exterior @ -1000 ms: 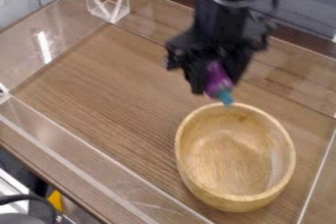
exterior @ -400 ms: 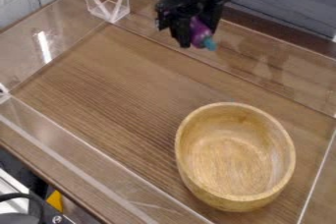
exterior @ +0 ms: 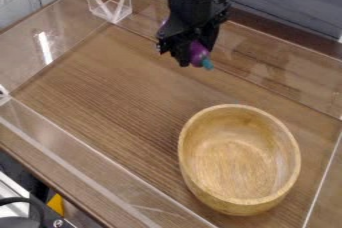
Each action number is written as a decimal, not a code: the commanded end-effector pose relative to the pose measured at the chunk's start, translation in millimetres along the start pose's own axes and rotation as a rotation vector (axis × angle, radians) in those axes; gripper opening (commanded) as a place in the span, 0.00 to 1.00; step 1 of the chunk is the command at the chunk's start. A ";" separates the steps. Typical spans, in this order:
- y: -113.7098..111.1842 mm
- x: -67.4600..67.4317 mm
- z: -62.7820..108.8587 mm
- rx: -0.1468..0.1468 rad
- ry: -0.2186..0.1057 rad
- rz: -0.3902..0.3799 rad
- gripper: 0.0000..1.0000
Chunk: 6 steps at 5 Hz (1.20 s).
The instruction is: Remove the purple eggplant from inside the brown bowl and put it on the table
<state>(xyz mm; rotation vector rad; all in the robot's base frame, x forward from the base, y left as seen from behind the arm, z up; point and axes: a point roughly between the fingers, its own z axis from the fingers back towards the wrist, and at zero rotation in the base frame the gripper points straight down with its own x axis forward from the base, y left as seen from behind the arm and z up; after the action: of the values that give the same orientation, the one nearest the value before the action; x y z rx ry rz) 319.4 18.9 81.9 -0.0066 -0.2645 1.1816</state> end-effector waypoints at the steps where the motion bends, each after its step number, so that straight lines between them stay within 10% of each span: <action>1: -10.1 0.1 7.0 -0.053 -0.039 0.010 0.00; 6: -36.4 -17.1 -23.7 -0.108 -0.054 -0.145 0.00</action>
<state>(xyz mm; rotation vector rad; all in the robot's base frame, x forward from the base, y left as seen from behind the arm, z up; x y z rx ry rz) 341.8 -6.1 45.2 -0.0222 -0.3224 1.0286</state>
